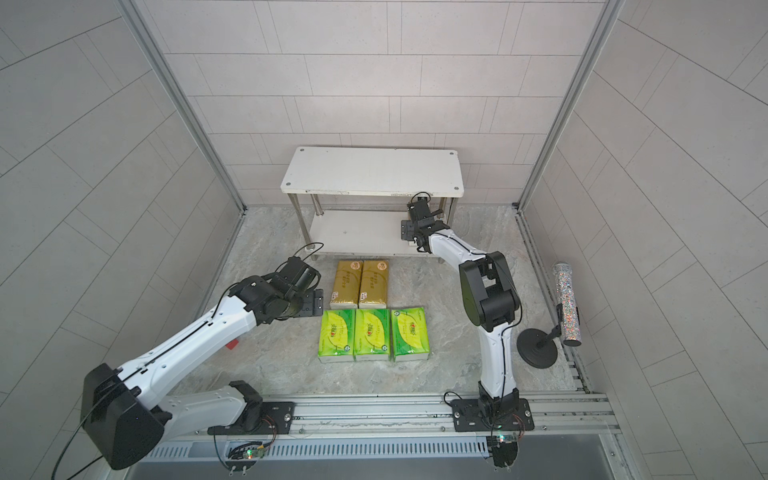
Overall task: Place the tissue boxes on the shelf by color
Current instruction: Place a box of tissues on the shelf.
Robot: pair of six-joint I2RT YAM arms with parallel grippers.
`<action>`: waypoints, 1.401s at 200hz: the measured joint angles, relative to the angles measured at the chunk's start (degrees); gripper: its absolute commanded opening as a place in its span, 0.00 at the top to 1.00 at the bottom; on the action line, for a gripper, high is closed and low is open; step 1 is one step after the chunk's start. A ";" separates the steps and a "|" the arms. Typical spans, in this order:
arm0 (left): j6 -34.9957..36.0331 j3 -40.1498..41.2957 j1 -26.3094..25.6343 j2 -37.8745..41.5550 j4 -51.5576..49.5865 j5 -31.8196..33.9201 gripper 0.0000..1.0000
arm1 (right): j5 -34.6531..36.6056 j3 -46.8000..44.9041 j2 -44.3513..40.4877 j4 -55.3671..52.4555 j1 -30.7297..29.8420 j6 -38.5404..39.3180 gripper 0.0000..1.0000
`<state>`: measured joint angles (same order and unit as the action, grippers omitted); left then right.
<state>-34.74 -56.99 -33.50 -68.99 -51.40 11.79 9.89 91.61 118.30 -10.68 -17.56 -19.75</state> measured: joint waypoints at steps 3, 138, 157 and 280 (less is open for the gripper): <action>-0.02 0.00 0.00 0.00 0.00 0.00 0.00 | -0.02 0.00 0.00 0.02 0.00 -0.11 0.01; 0.09 0.00 0.00 0.00 0.00 -0.39 0.00 | -0.83 -3.93 -6.78 1.49 -0.55 -2.40 0.00; 0.17 0.00 0.00 0.00 0.00 -0.59 0.00 | -0.81 -4.79 -7.93 1.53 -0.72 -2.43 0.00; 0.22 0.00 0.00 0.59 -0.04 -1.22 0.00 | -5.03 -13.64 -17.49 1.16 -1.68 -3.67 0.00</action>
<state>-34.52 -56.99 -33.50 -68.40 -51.44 10.57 4.86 77.97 100.82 -9.52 -19.25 -23.42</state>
